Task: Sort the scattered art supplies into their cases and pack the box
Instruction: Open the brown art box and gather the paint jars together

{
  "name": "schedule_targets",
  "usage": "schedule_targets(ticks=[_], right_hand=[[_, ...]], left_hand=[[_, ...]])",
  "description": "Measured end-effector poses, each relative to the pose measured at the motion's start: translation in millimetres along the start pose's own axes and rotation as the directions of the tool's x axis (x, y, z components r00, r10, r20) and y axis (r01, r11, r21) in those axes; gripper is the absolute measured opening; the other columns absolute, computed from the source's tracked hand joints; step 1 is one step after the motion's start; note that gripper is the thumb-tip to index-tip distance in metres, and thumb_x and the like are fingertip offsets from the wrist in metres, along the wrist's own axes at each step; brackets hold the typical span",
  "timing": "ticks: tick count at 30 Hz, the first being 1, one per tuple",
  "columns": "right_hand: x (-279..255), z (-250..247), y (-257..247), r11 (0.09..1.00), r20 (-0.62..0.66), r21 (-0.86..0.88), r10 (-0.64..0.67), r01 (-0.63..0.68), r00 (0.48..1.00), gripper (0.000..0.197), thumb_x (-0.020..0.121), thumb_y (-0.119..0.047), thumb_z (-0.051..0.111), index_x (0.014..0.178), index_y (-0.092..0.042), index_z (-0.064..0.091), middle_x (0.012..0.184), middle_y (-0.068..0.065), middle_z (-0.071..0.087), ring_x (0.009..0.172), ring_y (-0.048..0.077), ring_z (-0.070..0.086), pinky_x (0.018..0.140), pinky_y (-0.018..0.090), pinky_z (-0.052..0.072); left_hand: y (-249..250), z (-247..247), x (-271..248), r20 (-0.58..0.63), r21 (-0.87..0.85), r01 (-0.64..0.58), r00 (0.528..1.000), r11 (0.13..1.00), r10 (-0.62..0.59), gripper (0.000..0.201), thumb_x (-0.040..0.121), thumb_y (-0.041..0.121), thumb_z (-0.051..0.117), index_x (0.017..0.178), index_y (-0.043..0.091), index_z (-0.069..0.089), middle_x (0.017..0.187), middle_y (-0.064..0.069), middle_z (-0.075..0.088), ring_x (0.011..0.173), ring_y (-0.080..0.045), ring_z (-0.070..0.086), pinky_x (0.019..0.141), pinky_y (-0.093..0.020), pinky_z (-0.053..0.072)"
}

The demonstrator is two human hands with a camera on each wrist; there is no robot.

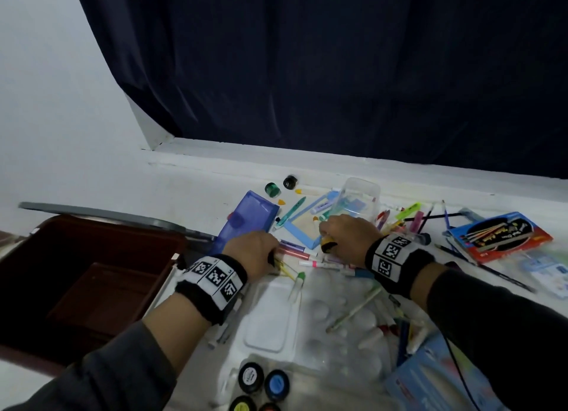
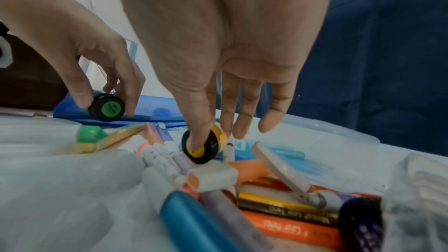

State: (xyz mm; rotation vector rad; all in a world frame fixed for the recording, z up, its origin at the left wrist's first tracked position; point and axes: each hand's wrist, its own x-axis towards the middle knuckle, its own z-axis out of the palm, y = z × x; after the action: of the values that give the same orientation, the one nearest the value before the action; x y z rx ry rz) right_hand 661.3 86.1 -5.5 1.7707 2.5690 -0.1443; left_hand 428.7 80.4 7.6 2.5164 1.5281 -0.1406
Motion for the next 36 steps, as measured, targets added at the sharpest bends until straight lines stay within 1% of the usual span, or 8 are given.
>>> schedule_targets(ticks=[5, 9, 15, 17, 21, 24, 28, 36], right_hand=[[-24.1, -28.2, -11.5, 0.969, -0.195, 0.246, 0.063, -0.014, 0.979, 0.020, 0.090, -0.022, 0.060, 0.108, -0.015, 0.059, 0.108, 0.001, 0.060, 0.099, 0.023, 0.056, 0.083, 0.037, 0.047], [-62.6, -58.2, -33.8, 0.878, -0.383, 0.477, 0.168, 0.038, 0.909, 0.023, 0.088, -0.019, 0.069, 0.110, -0.017, 0.064, 0.100, -0.001, 0.063, 0.079, 0.014, 0.061, 0.072, 0.024, 0.049], [-138.5, -78.8, -75.2, 0.674, -0.406, 0.735, 0.346, 0.077, 0.846, 0.021, 0.089, -0.013, 0.070, 0.109, -0.018, 0.066, 0.096, -0.001, 0.065, 0.077, 0.008, 0.064, 0.068, 0.022, 0.053], [-160.7, -76.0, -87.9, 0.636, -0.379, 0.770, 0.387, 0.055, 0.841, 0.022, 0.091, -0.015, 0.068, 0.111, -0.022, 0.065, 0.098, -0.004, 0.065, 0.082, 0.009, 0.065, 0.073, 0.029, 0.056], [-203.5, -57.4, -114.8, 0.572, -0.352, 0.818, 0.411, 0.062, 0.841, 0.026, 0.095, -0.011, 0.062, 0.116, -0.026, 0.065, 0.107, -0.006, 0.064, 0.085, 0.013, 0.067, 0.071, 0.031, 0.058], [-226.7, -35.4, -134.7, 0.508, -0.318, 0.858, 0.419, 0.071, 0.851, 0.031, 0.095, -0.002, 0.059, 0.113, -0.025, 0.068, 0.109, -0.005, 0.065, 0.084, 0.016, 0.069, 0.071, 0.025, 0.057], [-245.5, -8.6, -152.3, 0.411, -0.175, 0.911, 0.465, -0.037, 0.868, 0.031, 0.095, 0.001, 0.057, 0.108, -0.024, 0.069, 0.102, -0.005, 0.069, 0.080, 0.014, 0.070, 0.071, 0.022, 0.055], [-258.0, 26.5, -164.2, 0.648, -0.084, 0.741, 0.353, -0.179, 0.932, 0.025, 0.082, -0.034, 0.075, 0.103, -0.035, 0.062, 0.098, -0.016, 0.068, 0.077, 0.007, 0.063, 0.073, 0.022, 0.053]], left_hand=[[4.6, -35.3, -21.9, -0.142, -0.180, -0.048, 0.990, 0.982, 0.022, 0.029, 0.097, 0.027, 0.058, 0.124, 0.017, 0.065, 0.115, -0.004, 0.061, 0.110, -0.022, 0.059, 0.091, -0.030, 0.047], [13.3, -62.4, -53.4, -0.309, -0.412, -0.164, 0.951, 0.896, 0.032, 0.034, 0.096, 0.036, 0.061, 0.129, 0.028, 0.063, 0.114, 0.009, 0.062, 0.097, -0.003, 0.059, 0.079, -0.014, 0.044], [32.7, -67.4, -114.5, -0.372, -0.836, -0.295, 0.924, 0.463, -0.084, 0.027, 0.083, 0.032, 0.072, 0.109, 0.021, 0.073, 0.102, 0.001, 0.076, 0.093, -0.019, 0.072, 0.089, -0.030, 0.056], [39.8, -61.2, -133.5, -0.365, -0.888, -0.316, 0.927, 0.333, -0.092, 0.028, 0.080, 0.023, 0.074, 0.107, 0.015, 0.073, 0.102, -0.009, 0.074, 0.087, -0.028, 0.071, 0.087, -0.026, 0.055], [51.7, -40.2, -165.0, -0.302, -0.935, -0.299, 0.953, 0.192, 0.013, 0.035, 0.072, 0.015, 0.074, 0.106, 0.008, 0.070, 0.100, -0.007, 0.076, 0.084, -0.021, 0.073, 0.077, -0.017, 0.055], [57.6, -17.9, -182.3, -0.202, -0.944, -0.227, 0.972, 0.238, 0.123, 0.033, 0.071, 0.017, 0.077, 0.104, 0.021, 0.073, 0.102, -0.001, 0.076, 0.091, -0.018, 0.075, 0.079, -0.022, 0.057], [55.5, 14.8, -193.5, -0.137, -0.872, -0.211, 0.971, 0.441, 0.194, 0.030, 0.079, 0.016, 0.081, 0.103, 0.032, 0.072, 0.105, 0.008, 0.074, 0.092, -0.011, 0.074, 0.075, -0.031, 0.057], [48.3, 67.0, -190.8, -0.269, -0.493, -0.475, 0.880, 0.729, 0.391, 0.034, 0.080, 0.032, 0.079, 0.112, 0.035, 0.067, 0.108, 0.026, 0.066, 0.101, 0.006, 0.061, 0.089, -0.016, 0.047]])
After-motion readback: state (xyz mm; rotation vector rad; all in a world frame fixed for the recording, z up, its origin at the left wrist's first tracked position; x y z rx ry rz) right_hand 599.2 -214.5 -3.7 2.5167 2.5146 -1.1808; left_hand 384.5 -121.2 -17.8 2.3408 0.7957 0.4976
